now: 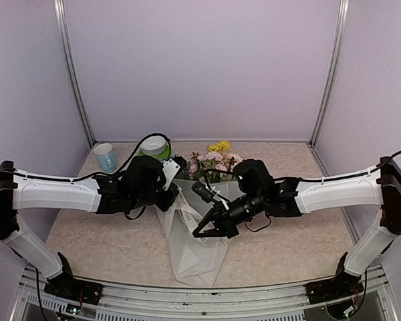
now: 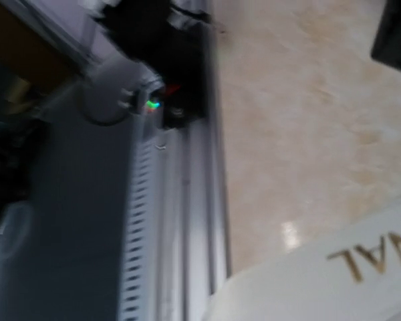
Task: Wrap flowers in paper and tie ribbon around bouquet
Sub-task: Cross the ribbon over the folded bouquet, then tie the ribbon around the folded bouquet.
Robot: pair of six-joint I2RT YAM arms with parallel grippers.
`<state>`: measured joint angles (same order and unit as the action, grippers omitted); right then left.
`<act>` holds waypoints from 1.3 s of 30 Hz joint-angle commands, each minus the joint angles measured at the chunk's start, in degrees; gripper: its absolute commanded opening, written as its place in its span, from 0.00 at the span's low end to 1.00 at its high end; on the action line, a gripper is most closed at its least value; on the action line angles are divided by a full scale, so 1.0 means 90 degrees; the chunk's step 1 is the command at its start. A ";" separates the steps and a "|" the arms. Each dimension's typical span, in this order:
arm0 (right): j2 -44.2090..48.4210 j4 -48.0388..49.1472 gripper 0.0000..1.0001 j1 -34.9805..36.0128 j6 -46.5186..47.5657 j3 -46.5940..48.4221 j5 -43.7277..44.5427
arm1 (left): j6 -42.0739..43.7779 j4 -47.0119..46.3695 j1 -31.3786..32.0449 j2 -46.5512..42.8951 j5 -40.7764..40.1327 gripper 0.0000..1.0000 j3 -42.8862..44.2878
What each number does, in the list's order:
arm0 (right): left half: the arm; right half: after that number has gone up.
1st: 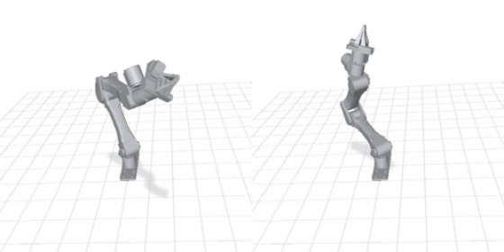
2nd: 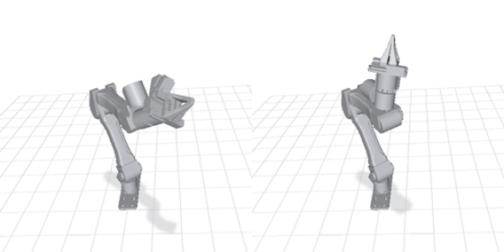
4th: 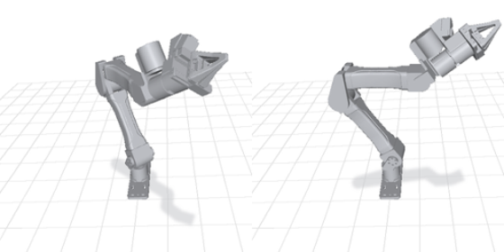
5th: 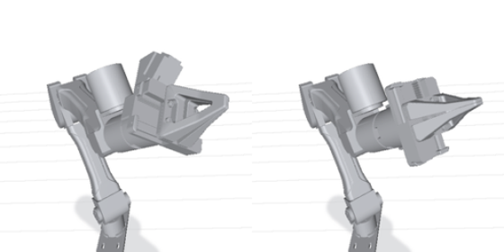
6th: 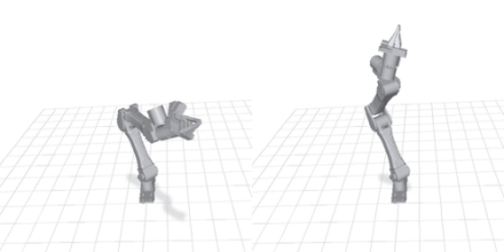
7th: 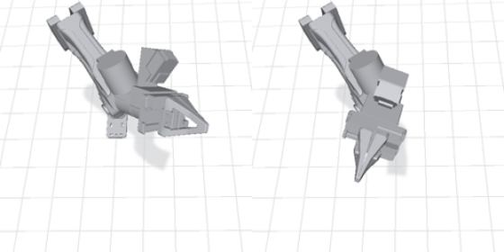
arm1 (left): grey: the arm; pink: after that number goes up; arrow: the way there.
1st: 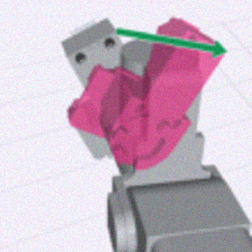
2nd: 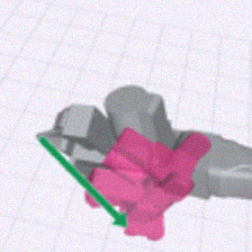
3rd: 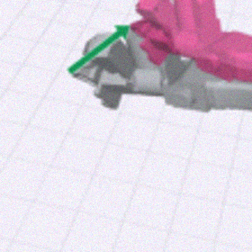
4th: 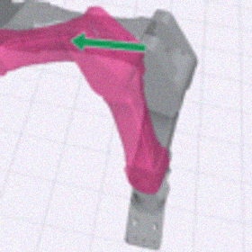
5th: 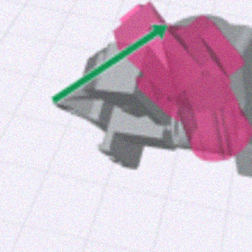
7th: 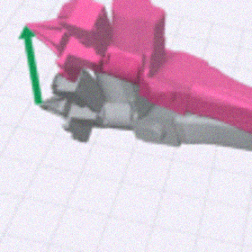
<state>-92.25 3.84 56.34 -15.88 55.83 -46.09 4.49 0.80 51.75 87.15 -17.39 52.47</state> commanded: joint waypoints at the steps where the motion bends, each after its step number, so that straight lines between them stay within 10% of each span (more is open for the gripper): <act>1: 0.0430 0.1200 0.00 -0.0435 -0.0890 -0.0747 -0.1114 | 0.0230 -0.0462 0.0370 -0.0226 -0.0947 0.00 -0.0259; 5: 0.0682 0.1460 0.00 -0.0888 -0.1581 -0.1113 -0.0685 | 0.0206 -0.0235 0.0742 -0.0033 -0.0717 0.01 -0.0192; 9: 0.0832 0.0830 0.00 -0.1227 -0.1553 -0.1315 -0.0340 | 0.0117 -0.0004 0.0992 -0.0020 0.0657 0.23 -0.0197; 14: 0.0886 0.0160 0.00 -0.1307 -0.1501 -0.1581 0.0050 | 0.0266 -0.0006 0.1301 -0.0488 0.2609 0.97 -0.0434; 19: 0.1009 -0.0101 0.00 -0.1492 -0.1542 -0.1812 0.0271 | 0.0082 -0.0797 0.0932 -0.1722 0.2489 0.99 -0.1139; 24: 0.1137 -0.0142 0.00 -0.1630 -0.1558 -0.1840 0.0385 | -0.0741 -0.1095 -0.0964 -0.1963 0.2874 0.96 -0.1660; 28: 0.1074 -0.0078 0.00 -0.1631 -0.1569 -0.1788 0.0395 | -0.1351 -0.0060 -0.1377 -0.0817 0.3207 0.53 -0.0902; 39: 0.0992 0.0029 0.00 -0.1631 -0.1587 -0.1810 0.0434 | -0.1997 -0.0280 -0.1223 0.0868 0.3000 0.75 -0.0368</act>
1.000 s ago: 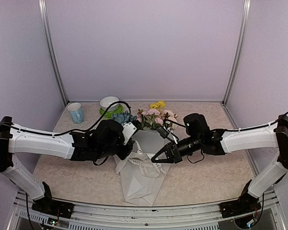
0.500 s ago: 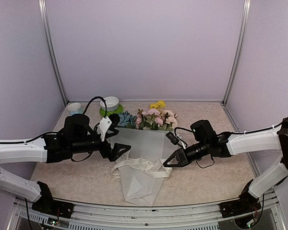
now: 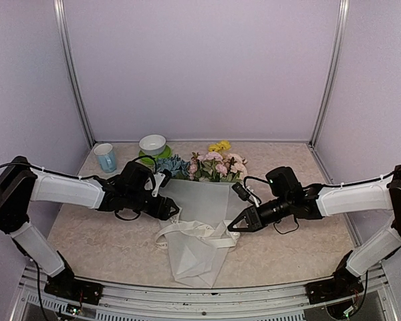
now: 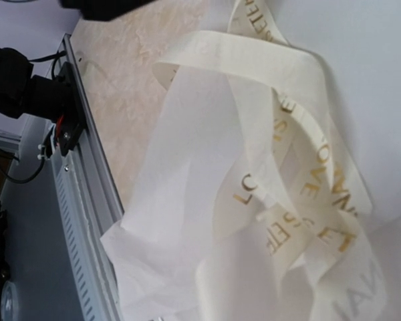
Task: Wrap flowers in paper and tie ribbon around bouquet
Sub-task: Tie the ribbon around the folded bouquet.
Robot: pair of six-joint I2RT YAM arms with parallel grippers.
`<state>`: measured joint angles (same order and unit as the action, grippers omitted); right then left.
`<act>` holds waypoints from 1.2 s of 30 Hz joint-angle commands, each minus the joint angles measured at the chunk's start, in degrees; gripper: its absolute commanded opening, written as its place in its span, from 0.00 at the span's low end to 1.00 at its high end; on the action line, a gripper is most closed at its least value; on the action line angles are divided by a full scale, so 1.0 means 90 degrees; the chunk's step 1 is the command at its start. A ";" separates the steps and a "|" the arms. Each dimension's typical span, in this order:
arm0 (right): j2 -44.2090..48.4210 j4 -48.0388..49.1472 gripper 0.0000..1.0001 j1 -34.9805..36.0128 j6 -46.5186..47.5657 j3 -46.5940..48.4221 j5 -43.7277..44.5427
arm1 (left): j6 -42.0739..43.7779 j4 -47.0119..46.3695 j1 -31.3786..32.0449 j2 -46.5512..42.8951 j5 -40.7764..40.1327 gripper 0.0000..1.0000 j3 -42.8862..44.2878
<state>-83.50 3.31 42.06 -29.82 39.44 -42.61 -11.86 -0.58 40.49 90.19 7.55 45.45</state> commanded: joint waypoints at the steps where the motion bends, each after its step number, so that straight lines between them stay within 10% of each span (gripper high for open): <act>1: 0.0020 0.0075 0.00 -0.0045 -0.0029 0.0029 0.0057 | -0.0166 -0.0143 0.0044 0.0701 0.0321 0.75 0.0501; 6: 0.0118 0.0018 0.00 -0.0045 -0.0045 0.0042 0.0150 | -0.0114 0.0084 0.0136 0.1232 0.0608 0.62 0.0850; 11: 0.0309 0.0094 0.00 -0.0045 -0.0111 0.0198 -0.0180 | -0.0158 0.0112 0.0150 0.1136 0.0853 0.00 0.0735; 26: 0.0233 0.4589 0.00 -0.0551 -0.2148 0.0495 -0.1593 | -0.0615 -0.0541 -0.0222 -0.0864 -0.1184 0.00 -0.0600; 36: 0.0056 0.5196 0.00 -0.1831 -0.2929 -0.0194 0.0132 | -0.1293 -0.0731 -0.0650 -0.1699 -0.2076 0.00 -0.1745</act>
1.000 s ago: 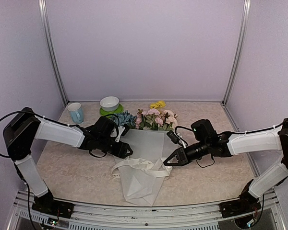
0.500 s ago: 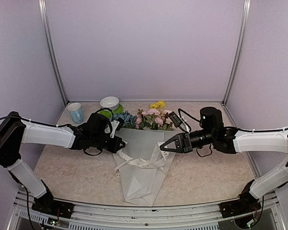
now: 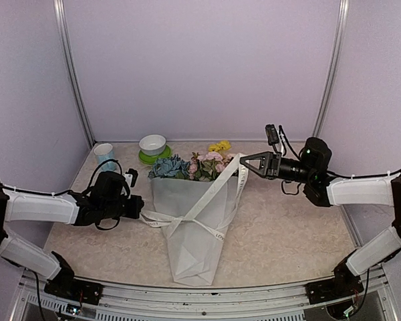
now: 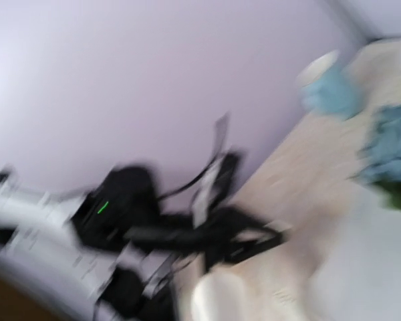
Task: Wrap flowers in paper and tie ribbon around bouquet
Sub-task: Tie the ribbon around the folded bouquet.
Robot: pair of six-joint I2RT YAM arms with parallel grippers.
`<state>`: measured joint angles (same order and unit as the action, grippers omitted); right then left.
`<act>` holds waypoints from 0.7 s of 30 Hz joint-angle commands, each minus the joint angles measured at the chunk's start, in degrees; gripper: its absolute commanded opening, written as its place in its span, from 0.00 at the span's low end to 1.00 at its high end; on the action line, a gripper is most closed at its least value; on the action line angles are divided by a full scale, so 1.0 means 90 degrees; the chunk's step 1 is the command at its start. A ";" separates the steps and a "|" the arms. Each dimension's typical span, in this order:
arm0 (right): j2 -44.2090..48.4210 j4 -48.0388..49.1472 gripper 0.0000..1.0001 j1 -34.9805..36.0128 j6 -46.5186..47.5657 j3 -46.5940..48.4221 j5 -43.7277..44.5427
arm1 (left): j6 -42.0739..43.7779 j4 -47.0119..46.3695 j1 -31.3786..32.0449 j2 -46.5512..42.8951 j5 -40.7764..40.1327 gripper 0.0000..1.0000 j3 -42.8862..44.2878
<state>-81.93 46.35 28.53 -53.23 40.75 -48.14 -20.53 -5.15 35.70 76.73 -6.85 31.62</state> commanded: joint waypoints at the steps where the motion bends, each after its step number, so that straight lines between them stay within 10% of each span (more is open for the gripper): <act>1: -0.0122 0.0374 0.00 -0.0399 -0.0323 -0.0420 0.0861 | -0.0365 -0.0228 -0.0190 -0.0234 -0.0541 0.00 -0.0254; 21: 0.1831 -0.0933 0.00 -0.3796 -0.0090 -0.3444 0.1646 | -0.0816 -0.0616 -0.1712 -0.0611 -0.0448 0.00 -0.1157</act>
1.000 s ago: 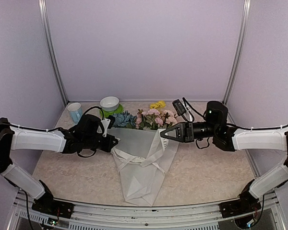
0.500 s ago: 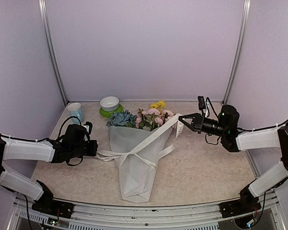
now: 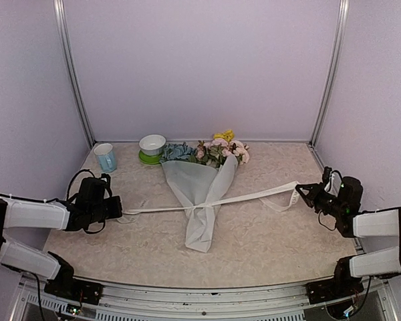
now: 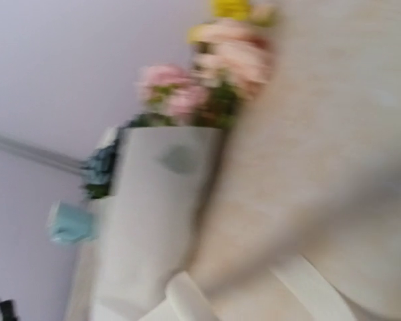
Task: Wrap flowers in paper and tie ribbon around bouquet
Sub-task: Tie the ribbon around the folded bouquet.
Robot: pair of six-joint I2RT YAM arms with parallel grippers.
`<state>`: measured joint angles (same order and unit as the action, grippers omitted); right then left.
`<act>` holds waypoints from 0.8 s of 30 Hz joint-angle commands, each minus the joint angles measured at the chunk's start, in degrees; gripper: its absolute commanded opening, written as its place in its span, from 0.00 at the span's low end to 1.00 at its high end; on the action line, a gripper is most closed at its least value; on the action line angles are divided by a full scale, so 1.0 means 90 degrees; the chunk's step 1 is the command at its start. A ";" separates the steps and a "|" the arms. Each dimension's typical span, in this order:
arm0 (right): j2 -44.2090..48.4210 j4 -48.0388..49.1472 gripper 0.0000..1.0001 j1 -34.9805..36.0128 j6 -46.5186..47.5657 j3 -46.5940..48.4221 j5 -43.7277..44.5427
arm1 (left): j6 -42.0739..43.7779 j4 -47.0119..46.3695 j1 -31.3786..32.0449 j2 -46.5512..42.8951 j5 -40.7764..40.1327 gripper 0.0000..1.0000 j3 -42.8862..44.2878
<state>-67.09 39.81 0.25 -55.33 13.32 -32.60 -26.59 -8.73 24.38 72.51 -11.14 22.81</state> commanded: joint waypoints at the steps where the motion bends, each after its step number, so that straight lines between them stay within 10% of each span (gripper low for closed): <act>1: 0.0225 -0.0266 0.00 -0.0837 0.0176 -0.0476 -0.0146 | -0.0176 -0.0317 -0.0592 -0.0153 0.0135 0.00 -0.0226; 24: -0.0564 -0.0615 0.00 -0.3947 0.0918 -0.0943 -0.0866 | -0.0817 -0.1281 -0.3266 -0.0786 0.1838 0.00 -0.1119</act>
<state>-73.52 34.63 -29.41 -51.40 3.55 -48.88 -33.56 -18.79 0.45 67.07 11.84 13.98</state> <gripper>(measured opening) 0.003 0.007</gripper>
